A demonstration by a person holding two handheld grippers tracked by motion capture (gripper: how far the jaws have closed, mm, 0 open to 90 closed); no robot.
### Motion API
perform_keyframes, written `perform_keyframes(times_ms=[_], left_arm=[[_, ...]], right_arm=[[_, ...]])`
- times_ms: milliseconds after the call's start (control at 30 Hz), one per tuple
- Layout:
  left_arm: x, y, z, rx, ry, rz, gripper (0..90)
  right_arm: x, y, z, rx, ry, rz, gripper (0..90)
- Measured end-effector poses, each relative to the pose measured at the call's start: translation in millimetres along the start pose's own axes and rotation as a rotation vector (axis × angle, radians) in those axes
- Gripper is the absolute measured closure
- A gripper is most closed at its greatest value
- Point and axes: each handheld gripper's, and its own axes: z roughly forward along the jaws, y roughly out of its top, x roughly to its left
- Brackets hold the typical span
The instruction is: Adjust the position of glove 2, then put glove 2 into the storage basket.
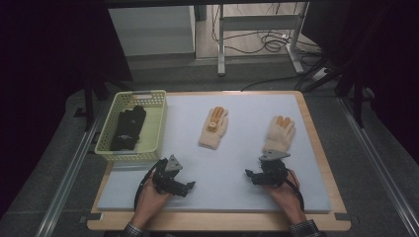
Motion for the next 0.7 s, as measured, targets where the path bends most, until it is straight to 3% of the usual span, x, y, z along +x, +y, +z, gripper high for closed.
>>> perform_keyframes(times_ms=[33, 333, 700], left_arm=[[1.9, 0.2, 0.5, 0.005, -0.011, -0.014, 0.7], [1.6, -0.1, 0.6, 0.003, -0.008, -0.012, 0.5], [1.6, -0.2, 0.7, 0.002, -0.009, -0.012, 0.6]], right_arm=[[0.2, 0.0, -0.1, -0.001, 0.0, -0.001, 24.1], [1.8, -0.2, -1.7, -0.003, 0.016, -0.005, 24.4], [-2.6, -0.6, -13.7, -0.01, 0.025, 0.026, 24.4]])
